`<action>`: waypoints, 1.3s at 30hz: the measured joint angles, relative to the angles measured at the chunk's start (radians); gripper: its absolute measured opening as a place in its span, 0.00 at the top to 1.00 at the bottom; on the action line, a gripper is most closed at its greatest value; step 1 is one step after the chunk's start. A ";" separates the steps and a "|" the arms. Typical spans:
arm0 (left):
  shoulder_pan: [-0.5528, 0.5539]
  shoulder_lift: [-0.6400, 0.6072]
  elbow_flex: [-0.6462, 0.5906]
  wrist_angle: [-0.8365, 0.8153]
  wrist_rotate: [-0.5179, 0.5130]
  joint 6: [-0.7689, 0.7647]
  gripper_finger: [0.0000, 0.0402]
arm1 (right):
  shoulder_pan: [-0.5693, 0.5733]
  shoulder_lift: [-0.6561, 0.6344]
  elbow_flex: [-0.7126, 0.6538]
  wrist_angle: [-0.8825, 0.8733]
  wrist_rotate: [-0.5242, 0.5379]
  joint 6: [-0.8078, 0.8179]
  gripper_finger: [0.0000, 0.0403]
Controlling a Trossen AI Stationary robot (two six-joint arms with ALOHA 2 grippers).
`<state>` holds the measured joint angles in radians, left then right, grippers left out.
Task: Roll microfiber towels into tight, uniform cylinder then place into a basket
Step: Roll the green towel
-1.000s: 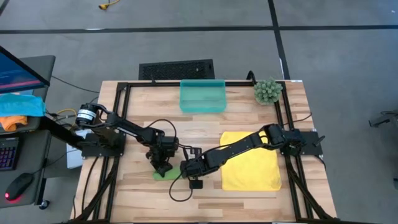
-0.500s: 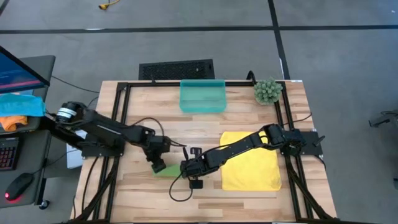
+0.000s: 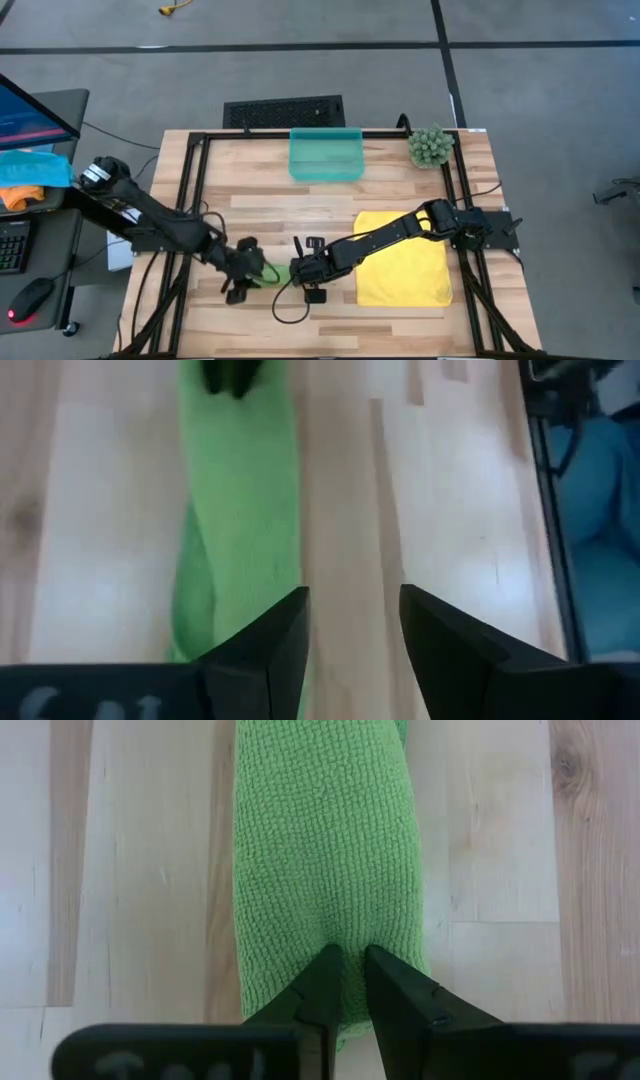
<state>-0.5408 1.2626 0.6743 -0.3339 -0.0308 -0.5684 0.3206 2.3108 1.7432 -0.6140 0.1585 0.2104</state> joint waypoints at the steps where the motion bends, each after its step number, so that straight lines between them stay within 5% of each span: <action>1: -0.015 0.007 0.000 0.005 -0.005 0.006 0.63 | 0.000 0.000 0.000 0.000 0.001 0.000 0.81; 13: 0.006 0.195 0.000 0.039 0.003 0.009 0.63 | 0.000 0.000 0.000 0.001 0.000 0.000 0.81; 39: 0.095 0.188 0.002 -0.112 -0.132 -0.098 0.63 | 0.002 0.000 0.000 -0.002 -0.027 0.002 0.81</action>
<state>-0.4462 1.4506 0.6765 -0.4455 -0.1627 -0.6659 0.3222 2.3108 1.7432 -0.6163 0.1318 0.2123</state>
